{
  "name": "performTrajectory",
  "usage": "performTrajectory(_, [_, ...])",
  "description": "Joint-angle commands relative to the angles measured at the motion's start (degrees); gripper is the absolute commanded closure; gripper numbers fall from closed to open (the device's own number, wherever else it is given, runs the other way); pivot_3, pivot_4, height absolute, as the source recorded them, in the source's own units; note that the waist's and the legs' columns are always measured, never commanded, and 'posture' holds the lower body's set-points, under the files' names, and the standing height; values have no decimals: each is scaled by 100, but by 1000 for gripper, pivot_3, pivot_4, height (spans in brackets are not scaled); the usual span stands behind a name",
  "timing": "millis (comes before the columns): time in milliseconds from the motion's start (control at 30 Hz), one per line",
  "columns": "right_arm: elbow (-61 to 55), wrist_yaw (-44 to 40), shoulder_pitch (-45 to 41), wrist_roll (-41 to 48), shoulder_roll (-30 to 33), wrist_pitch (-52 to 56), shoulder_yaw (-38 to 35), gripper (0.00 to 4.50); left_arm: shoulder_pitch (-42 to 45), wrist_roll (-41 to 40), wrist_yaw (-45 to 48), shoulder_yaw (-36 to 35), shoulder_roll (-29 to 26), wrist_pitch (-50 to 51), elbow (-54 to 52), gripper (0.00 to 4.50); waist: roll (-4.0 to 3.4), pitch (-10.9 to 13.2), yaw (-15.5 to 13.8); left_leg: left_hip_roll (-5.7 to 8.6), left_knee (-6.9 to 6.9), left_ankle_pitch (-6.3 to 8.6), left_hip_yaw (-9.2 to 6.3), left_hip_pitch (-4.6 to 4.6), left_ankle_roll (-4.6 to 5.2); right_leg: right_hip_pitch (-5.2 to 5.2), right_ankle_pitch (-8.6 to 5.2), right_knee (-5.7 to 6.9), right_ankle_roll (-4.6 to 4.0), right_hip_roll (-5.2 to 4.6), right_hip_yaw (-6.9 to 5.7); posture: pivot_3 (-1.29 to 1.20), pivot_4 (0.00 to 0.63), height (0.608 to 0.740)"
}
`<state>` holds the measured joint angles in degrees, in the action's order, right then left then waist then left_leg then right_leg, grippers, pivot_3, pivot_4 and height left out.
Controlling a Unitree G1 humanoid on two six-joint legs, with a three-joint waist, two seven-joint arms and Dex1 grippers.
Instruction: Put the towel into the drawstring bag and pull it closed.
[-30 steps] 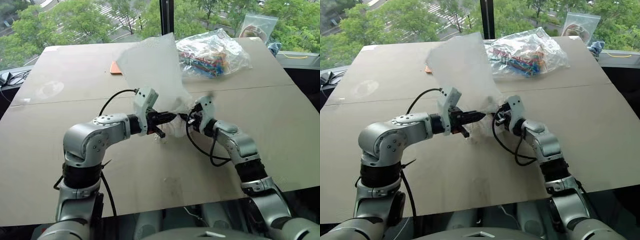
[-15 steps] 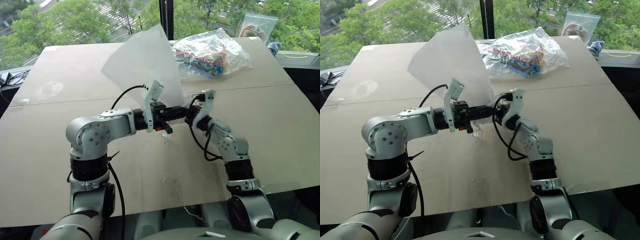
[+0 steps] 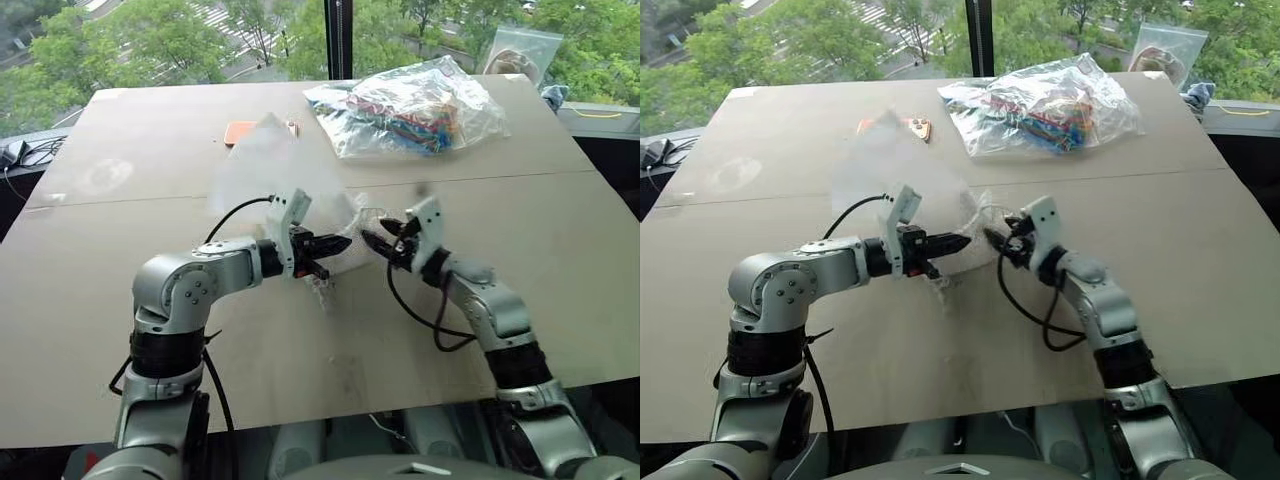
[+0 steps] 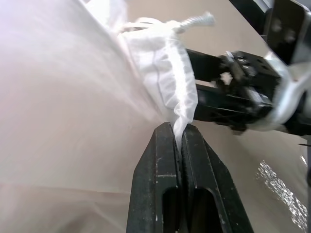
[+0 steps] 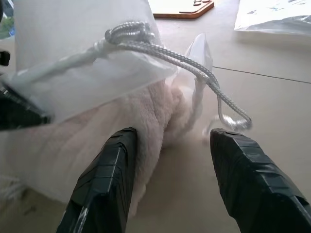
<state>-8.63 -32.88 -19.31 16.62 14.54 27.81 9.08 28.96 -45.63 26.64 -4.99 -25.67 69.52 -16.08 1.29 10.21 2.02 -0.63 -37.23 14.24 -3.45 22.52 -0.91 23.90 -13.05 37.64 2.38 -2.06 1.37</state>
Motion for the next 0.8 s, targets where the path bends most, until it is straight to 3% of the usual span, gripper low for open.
performTrajectory(33, [-1206, -367, 195, 429, 342, 342, -47, 1852, 107, -117, 177, -91, -26, -152, -118, 4500, 0, 0, 29, 0, 0, 0, 0, 0, 0, -1, 0, -1, 0, 0, 0, 0, 150, 740])
performTrajectory(200, [-1413, -108, 197, -530, 1035, 48, 242, 1852, -49, -143, 489, -48, -265, -214, -275, 4500, -1, 1, 36, -1, 0, 0, 2, -3, 1, 2, -1, 5, 2, 3, 3, 0, 150, 740])
performTrajectory(667, [842, 1010, -1141, -2000, 30, -938, 709, 1852, 55, -279, 832, -69, -549, -162, -331, 4500, -1, 1, 8, 0, -4, -1, 1, 4, -2, 3, 0, 1, 0, 0, 2, 0, 150, 740])
performTrajectory(767, [1112, 1038, -1205, -2132, -8, -1059, 710, 2706, 38, -305, 818, -85, -576, -171, -378, 4500, -1, 1, 12, 1, -3, -1, 2, 6, -3, 5, 0, -1, 0, -3, 1, 0, 150, 740])
performTrajectory(800, [1128, 1027, -1204, -2131, -25, -1082, 688, 3229, 31, -315, 813, -98, -583, -170, -381, 4500, -1, 2, 14, 1, -3, -2, 2, 7, -3, 6, 0, -1, 0, -3, 2, 0, 150, 740])
